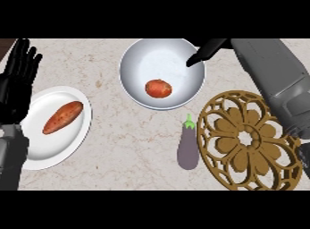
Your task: Pick the squash from the placemat and place it in the bowl
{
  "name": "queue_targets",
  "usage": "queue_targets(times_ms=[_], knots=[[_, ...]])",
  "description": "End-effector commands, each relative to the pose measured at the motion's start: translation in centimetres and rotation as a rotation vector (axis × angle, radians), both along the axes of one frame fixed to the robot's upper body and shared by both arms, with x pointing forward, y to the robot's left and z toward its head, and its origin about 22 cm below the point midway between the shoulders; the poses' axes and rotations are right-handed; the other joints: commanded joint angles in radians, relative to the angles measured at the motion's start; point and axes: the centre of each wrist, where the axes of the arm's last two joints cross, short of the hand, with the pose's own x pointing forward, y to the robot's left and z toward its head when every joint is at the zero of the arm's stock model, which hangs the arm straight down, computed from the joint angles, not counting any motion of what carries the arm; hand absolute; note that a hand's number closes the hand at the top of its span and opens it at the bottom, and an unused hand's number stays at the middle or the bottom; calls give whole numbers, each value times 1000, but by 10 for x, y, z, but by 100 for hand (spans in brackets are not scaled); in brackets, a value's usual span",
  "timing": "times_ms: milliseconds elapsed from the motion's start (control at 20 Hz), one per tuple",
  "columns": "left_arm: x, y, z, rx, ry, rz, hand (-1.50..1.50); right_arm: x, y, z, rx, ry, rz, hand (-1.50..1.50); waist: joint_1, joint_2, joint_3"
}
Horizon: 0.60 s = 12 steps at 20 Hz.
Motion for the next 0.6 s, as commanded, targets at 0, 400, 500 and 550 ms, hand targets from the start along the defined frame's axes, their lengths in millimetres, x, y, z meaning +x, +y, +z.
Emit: queue_targets(times_ms=[0,400,500,550], knots=[[1,-12,4,8,-19,-28,0,0,-53,9,55,26,-65,-150,21,14,2],[4,-6,10,7,-31,-39,0,-9,-117,19,119,36,-95,-150,46,32,4],[6,-14,8,-5,-32,-60,0,-9,-122,29,120,35,-109,-150,55,36,4],[7,-11,10,-3,-33,-53,0,-11,-131,27,126,34,-105,-150,52,37,5]])
